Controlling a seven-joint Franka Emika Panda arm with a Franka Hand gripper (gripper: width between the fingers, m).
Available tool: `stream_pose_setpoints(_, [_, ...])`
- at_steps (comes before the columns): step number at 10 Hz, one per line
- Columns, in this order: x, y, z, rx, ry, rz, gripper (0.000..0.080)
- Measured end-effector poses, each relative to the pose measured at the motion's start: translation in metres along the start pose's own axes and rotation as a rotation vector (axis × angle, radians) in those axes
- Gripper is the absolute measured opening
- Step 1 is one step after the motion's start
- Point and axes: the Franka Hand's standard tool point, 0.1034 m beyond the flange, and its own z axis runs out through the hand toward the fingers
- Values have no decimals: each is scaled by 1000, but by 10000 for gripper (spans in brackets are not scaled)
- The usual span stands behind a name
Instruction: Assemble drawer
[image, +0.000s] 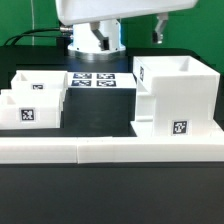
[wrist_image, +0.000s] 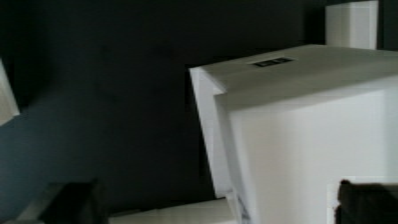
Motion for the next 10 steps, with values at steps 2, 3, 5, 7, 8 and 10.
stream_pose_setpoints(2, [-3, 6, 3, -2, -2, 0, 649])
stream_pose_setpoints(3, [-3, 6, 4, -2, -3, -1, 649])
stream_pose_setpoints(5, [-3, 7, 5, -3, -5, -3, 649])
stream_pose_setpoints(7, [-17, 30, 18, -26, -4, -50, 649])
stream_pose_setpoints(8, [-24, 41, 24, -38, 2, -36, 649])
stream_pose_setpoints(10, [-30, 61, 38, -70, 35, -36, 649])
